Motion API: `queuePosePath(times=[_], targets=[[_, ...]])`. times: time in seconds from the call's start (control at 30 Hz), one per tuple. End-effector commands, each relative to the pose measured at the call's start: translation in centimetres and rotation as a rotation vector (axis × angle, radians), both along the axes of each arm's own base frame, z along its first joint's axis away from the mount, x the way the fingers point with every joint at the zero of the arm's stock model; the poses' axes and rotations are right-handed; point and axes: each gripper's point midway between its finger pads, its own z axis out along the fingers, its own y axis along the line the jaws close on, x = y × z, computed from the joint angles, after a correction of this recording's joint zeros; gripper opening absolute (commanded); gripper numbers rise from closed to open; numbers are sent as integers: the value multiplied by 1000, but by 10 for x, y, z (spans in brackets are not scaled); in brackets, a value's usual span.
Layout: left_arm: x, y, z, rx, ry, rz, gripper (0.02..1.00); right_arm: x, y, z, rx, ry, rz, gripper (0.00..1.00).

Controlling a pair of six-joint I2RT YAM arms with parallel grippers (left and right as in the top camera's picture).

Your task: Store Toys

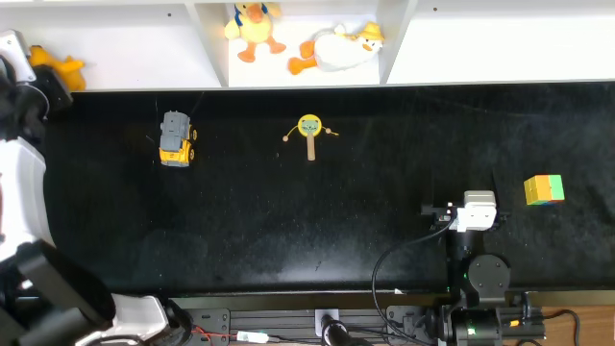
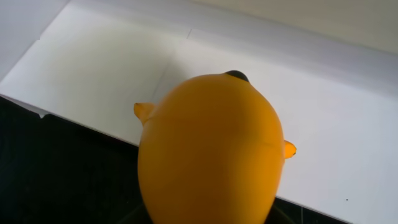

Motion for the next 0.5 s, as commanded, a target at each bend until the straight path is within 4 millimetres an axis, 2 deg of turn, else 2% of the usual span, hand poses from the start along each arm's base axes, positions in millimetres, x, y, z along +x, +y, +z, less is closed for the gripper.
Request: queuePosePath(times=[0.03,0.5], targets=[[15,1,17,5,-54,1,231,0,0,-4,12,2,1,996],[32,-4,-5,-38,-51,5,248,0,0,-4,12,2,1,993]])
